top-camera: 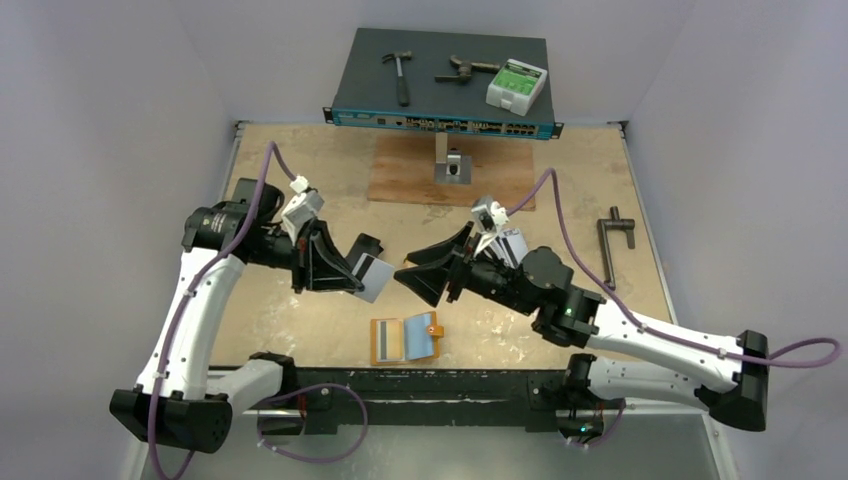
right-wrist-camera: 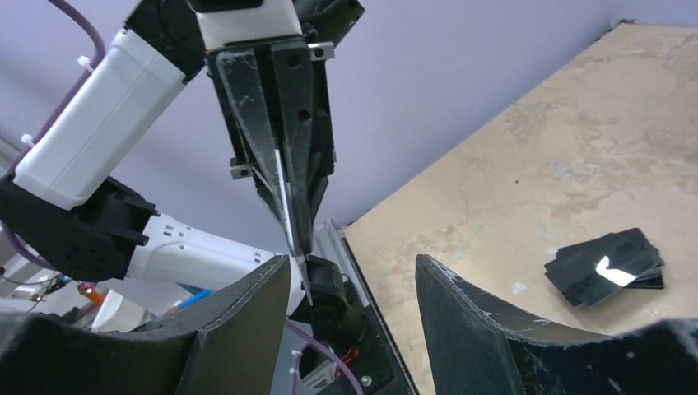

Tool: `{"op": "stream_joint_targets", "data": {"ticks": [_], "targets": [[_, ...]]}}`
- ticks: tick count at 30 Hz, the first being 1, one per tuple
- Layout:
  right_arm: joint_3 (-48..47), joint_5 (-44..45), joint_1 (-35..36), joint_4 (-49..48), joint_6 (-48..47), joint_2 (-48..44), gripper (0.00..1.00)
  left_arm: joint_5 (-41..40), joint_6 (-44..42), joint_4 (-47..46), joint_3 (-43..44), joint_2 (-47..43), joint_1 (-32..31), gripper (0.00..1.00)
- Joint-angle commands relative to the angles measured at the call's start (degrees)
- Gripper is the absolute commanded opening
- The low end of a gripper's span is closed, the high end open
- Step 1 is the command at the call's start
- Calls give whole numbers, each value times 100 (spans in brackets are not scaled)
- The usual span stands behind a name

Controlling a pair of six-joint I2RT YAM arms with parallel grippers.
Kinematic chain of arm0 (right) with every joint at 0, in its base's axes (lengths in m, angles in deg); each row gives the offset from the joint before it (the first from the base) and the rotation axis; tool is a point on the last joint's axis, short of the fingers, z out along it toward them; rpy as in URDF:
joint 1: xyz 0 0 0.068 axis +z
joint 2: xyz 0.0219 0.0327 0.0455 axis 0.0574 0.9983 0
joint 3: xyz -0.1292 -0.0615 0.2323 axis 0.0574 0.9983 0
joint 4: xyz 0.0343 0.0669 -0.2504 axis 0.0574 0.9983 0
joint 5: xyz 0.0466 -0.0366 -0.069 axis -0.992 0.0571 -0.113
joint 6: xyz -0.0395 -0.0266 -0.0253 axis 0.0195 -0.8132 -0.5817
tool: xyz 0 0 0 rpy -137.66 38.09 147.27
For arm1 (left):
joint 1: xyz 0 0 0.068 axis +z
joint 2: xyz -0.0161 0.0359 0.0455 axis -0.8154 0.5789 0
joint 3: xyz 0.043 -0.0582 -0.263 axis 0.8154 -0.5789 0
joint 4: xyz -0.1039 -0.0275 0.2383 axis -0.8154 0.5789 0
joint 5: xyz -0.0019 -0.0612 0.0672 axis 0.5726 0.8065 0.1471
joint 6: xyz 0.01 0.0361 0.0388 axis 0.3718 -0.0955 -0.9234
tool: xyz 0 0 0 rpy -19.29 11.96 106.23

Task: Put the credit cards into the card holder
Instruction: Pick up the credit card from the center of the board.

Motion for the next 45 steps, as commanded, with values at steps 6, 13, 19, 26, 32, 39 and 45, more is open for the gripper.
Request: {"op": "stream_joint_targets", "data": {"ticks": [6,13,19,26,32,39,45], "targets": [[168,-744,15,-2311,353,836,51,953,-1977,1957,451,306,138,0],[454,-759,25,-3211,586,1047,19,1108,-2014,1974,442,282,280,0],[207,-910,47,-3220,591,1422,1,1243,-1931,1974,474,205,289,0],[-64,-1009,173,-3495,477,1796,0,1223,-1882,1970,483,150,289,0],[-280,-1117,248,-3253,353,1945,0,1210,-1885,1974,491,122,289,0],[-300,-1183,274,-2793,278,1931,9,1115,-1904,1974,536,48,291,0],[-432,-1203,279,-2522,212,1933,17,1053,-1898,1974,562,-7,290,0]]}}
